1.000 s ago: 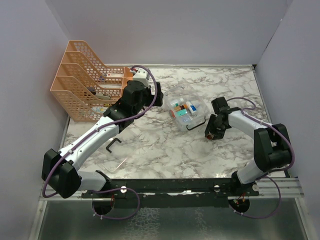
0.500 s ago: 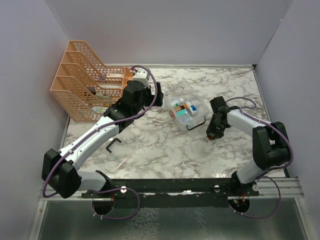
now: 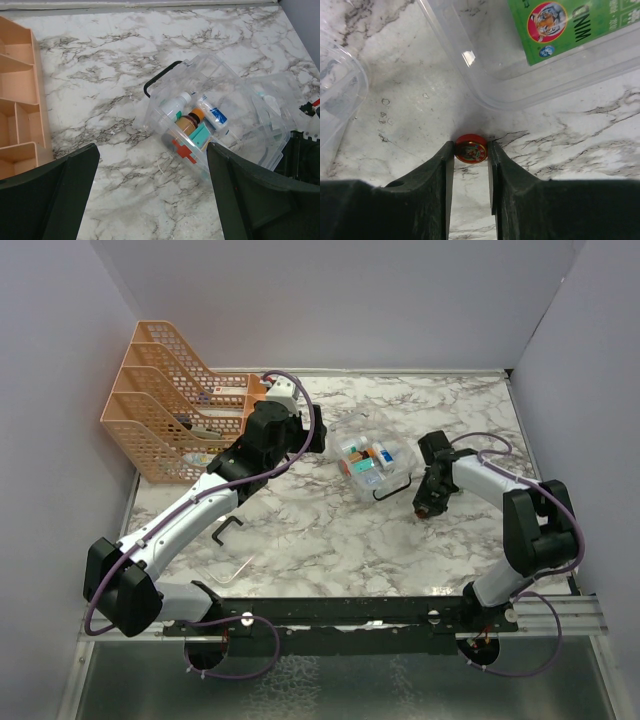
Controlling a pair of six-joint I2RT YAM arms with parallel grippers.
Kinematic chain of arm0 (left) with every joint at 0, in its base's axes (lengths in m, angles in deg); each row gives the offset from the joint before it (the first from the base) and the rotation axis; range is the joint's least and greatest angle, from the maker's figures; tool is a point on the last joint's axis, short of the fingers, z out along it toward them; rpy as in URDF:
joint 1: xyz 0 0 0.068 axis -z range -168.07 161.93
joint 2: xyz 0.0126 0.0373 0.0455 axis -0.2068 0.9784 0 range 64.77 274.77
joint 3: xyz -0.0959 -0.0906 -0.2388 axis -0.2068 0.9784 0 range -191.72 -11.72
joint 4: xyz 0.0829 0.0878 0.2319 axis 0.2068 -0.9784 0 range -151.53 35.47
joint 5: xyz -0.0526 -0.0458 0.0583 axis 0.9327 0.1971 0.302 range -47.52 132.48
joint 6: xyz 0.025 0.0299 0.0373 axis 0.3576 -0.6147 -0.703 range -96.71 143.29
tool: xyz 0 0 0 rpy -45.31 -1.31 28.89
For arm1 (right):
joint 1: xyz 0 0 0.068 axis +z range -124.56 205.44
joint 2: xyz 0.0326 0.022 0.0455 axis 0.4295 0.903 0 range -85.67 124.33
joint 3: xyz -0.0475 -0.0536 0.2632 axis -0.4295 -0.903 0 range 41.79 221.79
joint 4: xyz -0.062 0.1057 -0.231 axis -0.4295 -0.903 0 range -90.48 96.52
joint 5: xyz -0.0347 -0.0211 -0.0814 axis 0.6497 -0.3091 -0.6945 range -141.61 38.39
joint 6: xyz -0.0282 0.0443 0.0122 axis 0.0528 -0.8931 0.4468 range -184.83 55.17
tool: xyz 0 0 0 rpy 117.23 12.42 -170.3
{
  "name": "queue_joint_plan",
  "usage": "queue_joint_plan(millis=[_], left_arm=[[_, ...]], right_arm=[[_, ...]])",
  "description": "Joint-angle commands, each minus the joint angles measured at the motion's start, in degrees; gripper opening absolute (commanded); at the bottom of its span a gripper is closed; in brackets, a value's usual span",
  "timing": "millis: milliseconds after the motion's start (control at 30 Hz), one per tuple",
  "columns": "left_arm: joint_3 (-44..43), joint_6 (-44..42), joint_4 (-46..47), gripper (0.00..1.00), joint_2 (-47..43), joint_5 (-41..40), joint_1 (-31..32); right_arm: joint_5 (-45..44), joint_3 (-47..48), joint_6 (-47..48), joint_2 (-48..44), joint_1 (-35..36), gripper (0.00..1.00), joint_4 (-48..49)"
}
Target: Organize the medicine kit
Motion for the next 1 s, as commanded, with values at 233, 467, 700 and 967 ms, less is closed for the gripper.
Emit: queue_joint_plan(millis=[233,467,700,967], left_arm=[[0.1,-1.42,0.11,0.92,-1.9,-1.83,0.34],[0.22,-1.87,0.14,0.92,-2.19,-2.48,0.33],[0.45,-2.3,0.2,0.92,-2.26,-2.84,0.34],[0.37,-2.53,0.21,0.92,-2.26,-3.29,0.35]], right_arm=[[-10.29,10.51,1.14,-5.84,-0.5,0.25,-4.45],[-11.79,12.03,4.75,-6.66,-9.69,0.24,-3.0],[-8.68,13.12,7.23,-4.58,-20.13,0.24,1.22],[-7.57,16.0,7.15,-0.38,-24.85,0.22,0.75]])
